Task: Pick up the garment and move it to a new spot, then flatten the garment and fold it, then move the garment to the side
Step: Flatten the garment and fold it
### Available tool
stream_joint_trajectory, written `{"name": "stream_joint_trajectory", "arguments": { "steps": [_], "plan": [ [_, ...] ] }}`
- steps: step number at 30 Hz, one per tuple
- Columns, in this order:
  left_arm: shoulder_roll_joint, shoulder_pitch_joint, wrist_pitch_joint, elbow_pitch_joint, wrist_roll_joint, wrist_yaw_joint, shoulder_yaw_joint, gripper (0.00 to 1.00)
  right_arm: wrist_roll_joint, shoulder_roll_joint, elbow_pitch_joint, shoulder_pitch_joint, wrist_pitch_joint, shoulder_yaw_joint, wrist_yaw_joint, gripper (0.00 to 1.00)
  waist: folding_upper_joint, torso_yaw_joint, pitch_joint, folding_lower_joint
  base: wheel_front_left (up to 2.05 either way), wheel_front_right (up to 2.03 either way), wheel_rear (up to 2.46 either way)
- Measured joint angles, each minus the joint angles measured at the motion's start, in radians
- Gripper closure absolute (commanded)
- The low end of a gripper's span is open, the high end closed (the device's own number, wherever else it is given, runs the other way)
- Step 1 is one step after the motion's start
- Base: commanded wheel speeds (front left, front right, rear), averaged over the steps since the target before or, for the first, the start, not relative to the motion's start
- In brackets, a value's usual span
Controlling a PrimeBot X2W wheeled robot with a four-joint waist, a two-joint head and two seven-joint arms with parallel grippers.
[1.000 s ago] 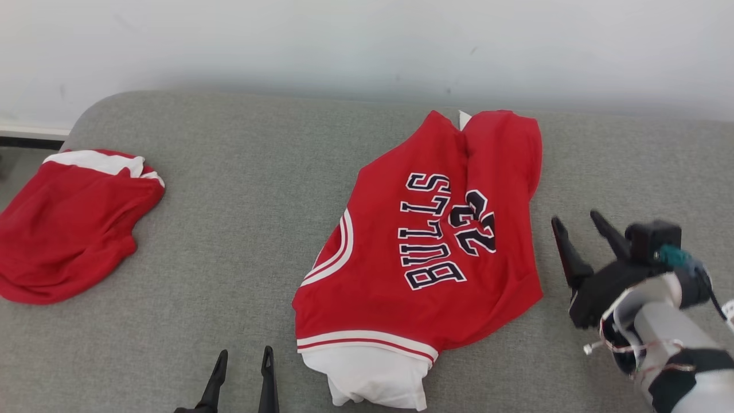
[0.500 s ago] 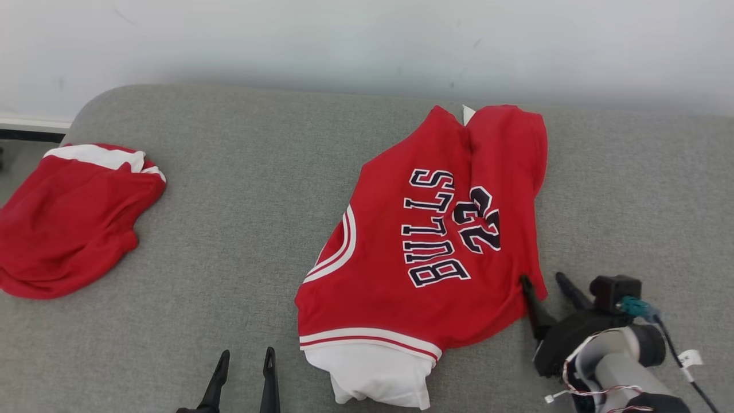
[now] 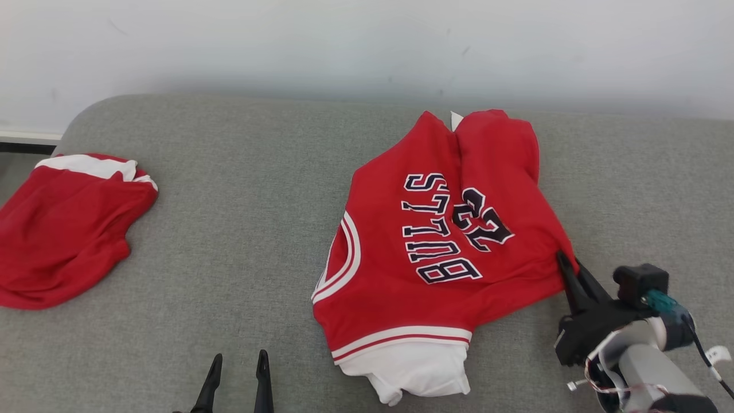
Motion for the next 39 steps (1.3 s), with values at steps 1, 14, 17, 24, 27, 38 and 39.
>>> {"name": "stream_joint_trajectory", "arguments": {
  "steps": [1,14,17,24,27,38,39],
  "plan": [
    [0.000,0.002,0.000,0.000,0.000,0.001,0.001,0.00,-0.021,-0.002,-0.032,0.026,0.000,-0.027,0.000,1.00,0.0000,-0.004,0.000,0.0000,0.00,0.00,0.00],
    [0.000,-0.001,0.000,0.000,-0.003,0.000,-0.016,0.00,-0.244,0.072,-0.287,0.158,0.080,-0.122,0.000,1.00,0.0000,-0.010,0.001,0.0000,0.00,0.00,0.00],
    [0.000,-0.001,0.000,0.002,-0.003,0.000,-0.015,0.00,-0.282,0.114,-0.328,0.131,0.112,-0.060,0.000,1.00,0.0000,0.001,0.005,0.0000,0.00,0.00,0.00],
    [0.000,-0.005,0.000,0.008,-0.009,0.001,-0.027,0.00,-0.304,0.197,-0.224,0.055,0.156,0.054,0.000,0.53,0.0000,0.031,0.012,-0.0001,0.00,0.00,0.00],
    [0.000,-0.006,0.000,0.010,-0.010,0.001,-0.035,0.00,-0.300,0.203,-0.155,0.031,0.132,0.054,0.000,0.00,0.0000,0.043,0.013,0.0000,0.00,0.00,0.00],
    [0.000,0.001,0.000,0.009,-0.012,0.010,-0.023,0.00,-0.151,0.130,-0.235,0.094,0.029,0.017,0.000,0.00,0.0000,0.020,0.005,-0.0001,0.00,0.00,0.00],
    [0.000,0.001,0.000,0.009,-0.012,0.010,-0.023,0.00,-0.151,0.130,-0.235,0.094,0.029,0.017,0.000,0.00,0.0000,0.020,0.005,-0.0001,0.00,0.00,0.00]
  ]
}}
